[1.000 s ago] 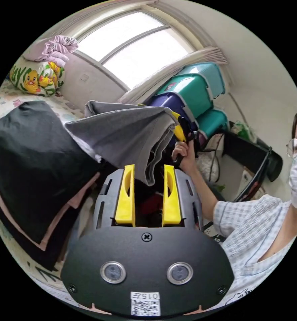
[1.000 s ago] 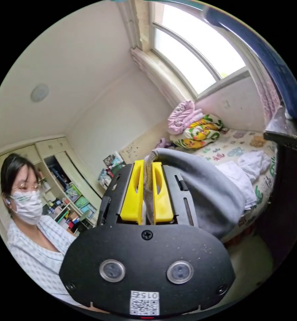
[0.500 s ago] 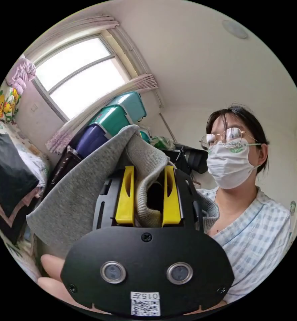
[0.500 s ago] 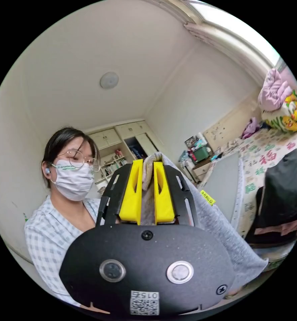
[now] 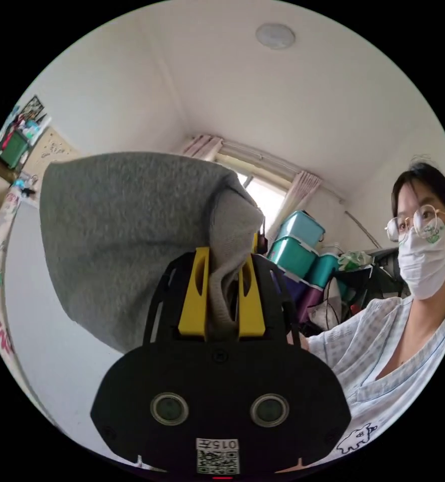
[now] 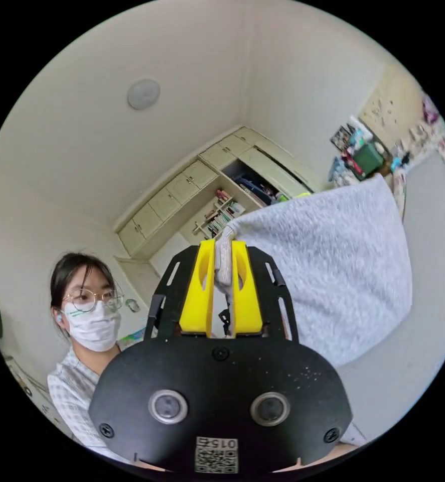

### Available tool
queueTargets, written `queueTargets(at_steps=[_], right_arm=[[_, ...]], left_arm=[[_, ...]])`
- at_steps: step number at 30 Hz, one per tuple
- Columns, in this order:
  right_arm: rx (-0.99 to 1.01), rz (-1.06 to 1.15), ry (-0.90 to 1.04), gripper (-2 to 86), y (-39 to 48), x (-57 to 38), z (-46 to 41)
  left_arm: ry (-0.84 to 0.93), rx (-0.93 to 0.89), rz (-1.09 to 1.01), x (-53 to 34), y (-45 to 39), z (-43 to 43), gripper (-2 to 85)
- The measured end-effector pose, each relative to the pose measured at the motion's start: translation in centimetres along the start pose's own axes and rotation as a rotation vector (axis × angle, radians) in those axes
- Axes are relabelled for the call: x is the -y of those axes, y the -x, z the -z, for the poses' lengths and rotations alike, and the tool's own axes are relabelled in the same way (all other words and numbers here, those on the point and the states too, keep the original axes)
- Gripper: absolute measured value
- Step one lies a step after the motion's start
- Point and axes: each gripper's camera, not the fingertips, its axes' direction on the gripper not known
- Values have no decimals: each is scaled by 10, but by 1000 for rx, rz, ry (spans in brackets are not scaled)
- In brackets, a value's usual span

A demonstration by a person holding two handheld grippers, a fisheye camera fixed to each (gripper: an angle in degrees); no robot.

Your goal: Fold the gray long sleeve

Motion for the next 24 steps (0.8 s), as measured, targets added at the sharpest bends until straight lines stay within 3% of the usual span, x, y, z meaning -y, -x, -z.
queueTargets(at_steps=[3,7,13,19,22,24], right_arm=[[-187,-114,67,52,-79,-48,-19],[-281,-242,234,50,-159,-108,-49],[-128,-343,284,37,-224,-164,-76],[-295,-192,443,15,-233,-161,-122],[-288,-224,361,11,-248,-155,-115],[-330,-242,241,10,-252,-148,-76]], left_arm=[[127,231,141,-77,62,28,85],[203,298,349,-178,115,69,94],[22,236,551,-279,113,141,119],[37,266,580,-327,99,168,140],[-98,209,681,-365,105,187,142],[-165,247,756,-400,109,198,85]])
